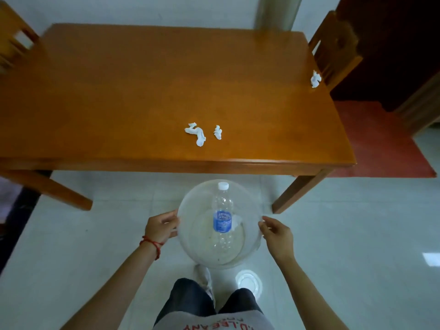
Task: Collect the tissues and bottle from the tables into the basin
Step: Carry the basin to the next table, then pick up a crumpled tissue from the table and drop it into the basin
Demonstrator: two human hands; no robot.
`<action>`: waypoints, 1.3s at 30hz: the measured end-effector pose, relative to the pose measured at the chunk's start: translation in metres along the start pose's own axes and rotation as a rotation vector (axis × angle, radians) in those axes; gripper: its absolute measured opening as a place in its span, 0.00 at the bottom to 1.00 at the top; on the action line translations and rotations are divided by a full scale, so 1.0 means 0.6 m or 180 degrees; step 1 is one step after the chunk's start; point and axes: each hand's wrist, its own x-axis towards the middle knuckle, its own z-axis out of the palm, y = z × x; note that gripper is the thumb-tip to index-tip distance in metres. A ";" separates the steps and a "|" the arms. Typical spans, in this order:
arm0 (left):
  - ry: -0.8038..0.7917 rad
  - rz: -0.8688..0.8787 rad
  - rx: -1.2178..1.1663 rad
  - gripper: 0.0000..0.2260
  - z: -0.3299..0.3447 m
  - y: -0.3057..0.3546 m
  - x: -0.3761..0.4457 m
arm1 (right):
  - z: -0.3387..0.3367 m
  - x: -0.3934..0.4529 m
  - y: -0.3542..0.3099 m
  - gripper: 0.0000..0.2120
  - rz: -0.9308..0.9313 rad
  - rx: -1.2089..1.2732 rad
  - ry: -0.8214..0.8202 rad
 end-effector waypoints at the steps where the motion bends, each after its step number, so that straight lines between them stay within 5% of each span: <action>1: 0.0038 -0.0014 -0.0027 0.15 -0.007 0.002 0.008 | 0.010 0.008 -0.008 0.13 -0.0036 -0.0027 -0.0035; 23: 0.0397 -0.0131 -0.0163 0.14 -0.032 0.028 0.115 | 0.080 0.168 -0.079 0.12 -0.0117 -0.0349 -0.0631; 39: 0.0823 -0.0206 0.0007 0.14 -0.015 0.005 0.100 | 0.127 0.363 -0.270 0.18 -0.1316 -0.0813 -0.0695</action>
